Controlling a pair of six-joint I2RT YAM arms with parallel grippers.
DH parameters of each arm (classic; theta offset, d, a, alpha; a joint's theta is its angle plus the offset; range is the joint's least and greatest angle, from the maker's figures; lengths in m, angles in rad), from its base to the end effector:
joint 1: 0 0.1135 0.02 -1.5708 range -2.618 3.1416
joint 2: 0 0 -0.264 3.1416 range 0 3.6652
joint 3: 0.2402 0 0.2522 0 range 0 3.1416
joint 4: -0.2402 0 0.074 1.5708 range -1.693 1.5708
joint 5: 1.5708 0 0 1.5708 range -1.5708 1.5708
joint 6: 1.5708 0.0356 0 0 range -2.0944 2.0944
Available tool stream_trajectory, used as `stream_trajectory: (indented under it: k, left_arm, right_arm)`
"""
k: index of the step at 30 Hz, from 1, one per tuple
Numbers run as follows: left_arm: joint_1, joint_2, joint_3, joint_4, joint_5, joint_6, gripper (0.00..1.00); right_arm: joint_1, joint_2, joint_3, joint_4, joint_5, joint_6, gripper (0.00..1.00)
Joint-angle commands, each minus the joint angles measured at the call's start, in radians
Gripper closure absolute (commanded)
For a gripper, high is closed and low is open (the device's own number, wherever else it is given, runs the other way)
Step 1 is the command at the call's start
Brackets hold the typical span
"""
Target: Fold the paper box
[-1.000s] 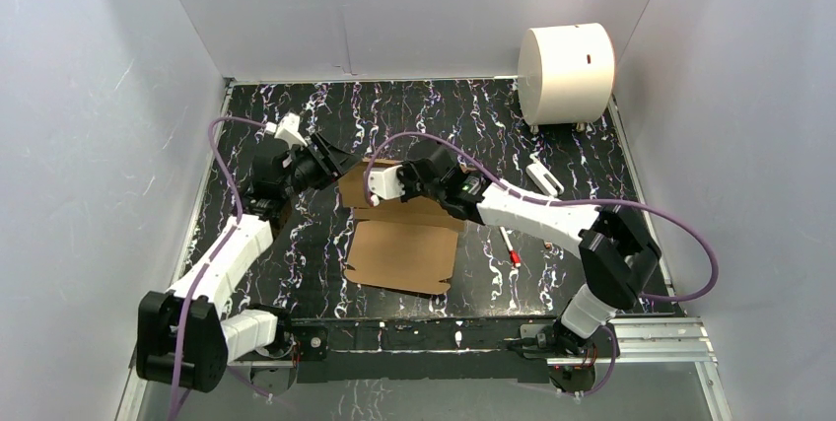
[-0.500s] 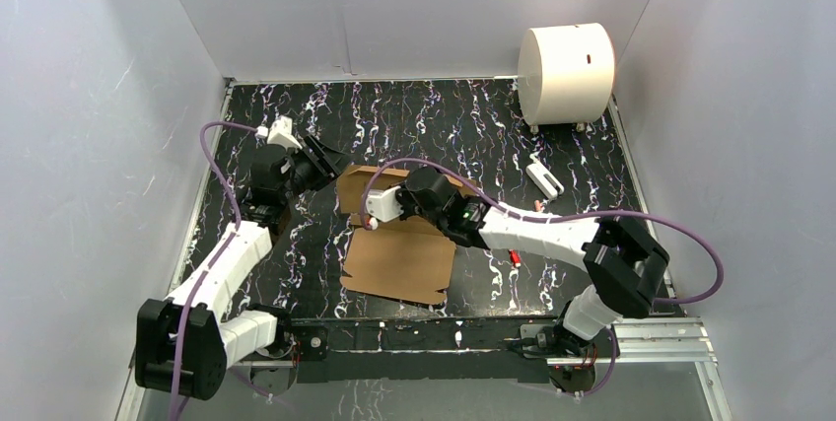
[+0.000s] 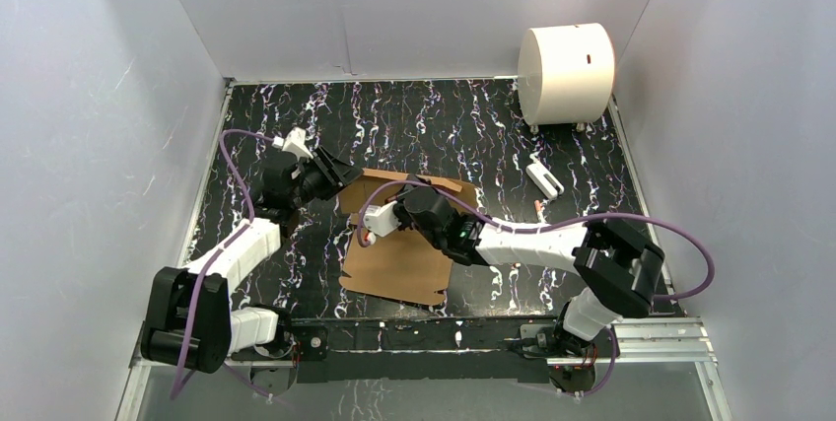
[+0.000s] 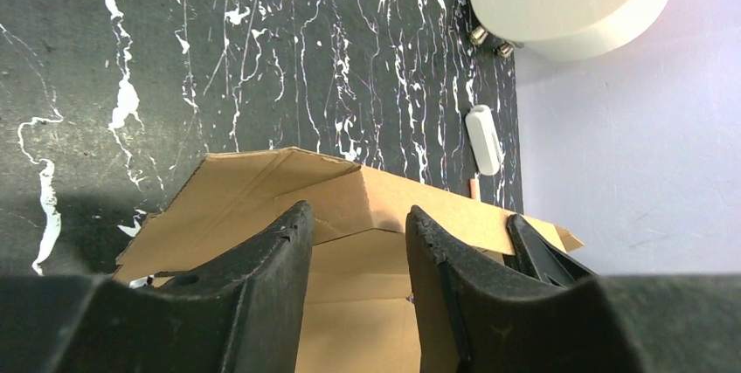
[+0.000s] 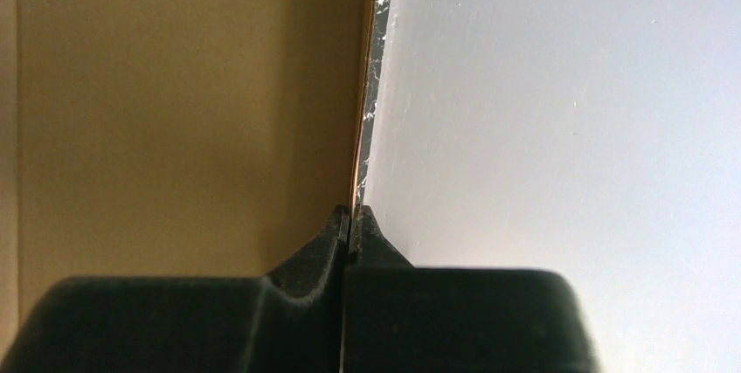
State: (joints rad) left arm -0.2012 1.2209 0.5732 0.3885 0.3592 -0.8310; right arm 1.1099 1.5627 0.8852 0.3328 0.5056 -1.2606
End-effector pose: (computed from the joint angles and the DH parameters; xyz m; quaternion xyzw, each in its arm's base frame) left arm 0.2569 -0.0652 0.2340 -0.1379 0.7752 -0.4192 0.4520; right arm 0.1690 0.3016 0.2352 -0.6796 0.4312 -0.2459 0.5401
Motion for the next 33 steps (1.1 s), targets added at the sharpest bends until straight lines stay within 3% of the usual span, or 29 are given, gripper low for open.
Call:
stream_trajectory:
  k: [1,11,18,25,33]
  left_arm:
    - [-0.021,-0.006,-0.014,0.098,0.045,-0.017,0.6]
    - [-0.063,-0.029,-0.062,0.145,0.076,-0.047,0.63]
    - [-0.064,-0.157,-0.093,-0.005,-0.009,-0.023,0.57]
    - [-0.062,-0.324,-0.123,-0.208,-0.217,0.003,0.48]
    - [-0.063,-0.376,-0.253,-0.185,-0.261,-0.036,0.45]
  right_arm:
    - [0.009,0.02,-0.013,0.124,0.051,-0.046,0.97]
    - [0.037,0.026,-0.102,0.212,0.068,-0.015,0.97]
    - [0.055,0.016,-0.141,0.212,0.082,0.019,0.97]
    - [0.066,-0.002,-0.174,0.213,0.099,0.018,0.98]
    - [0.077,-0.024,-0.167,0.189,0.097,0.015,0.97]
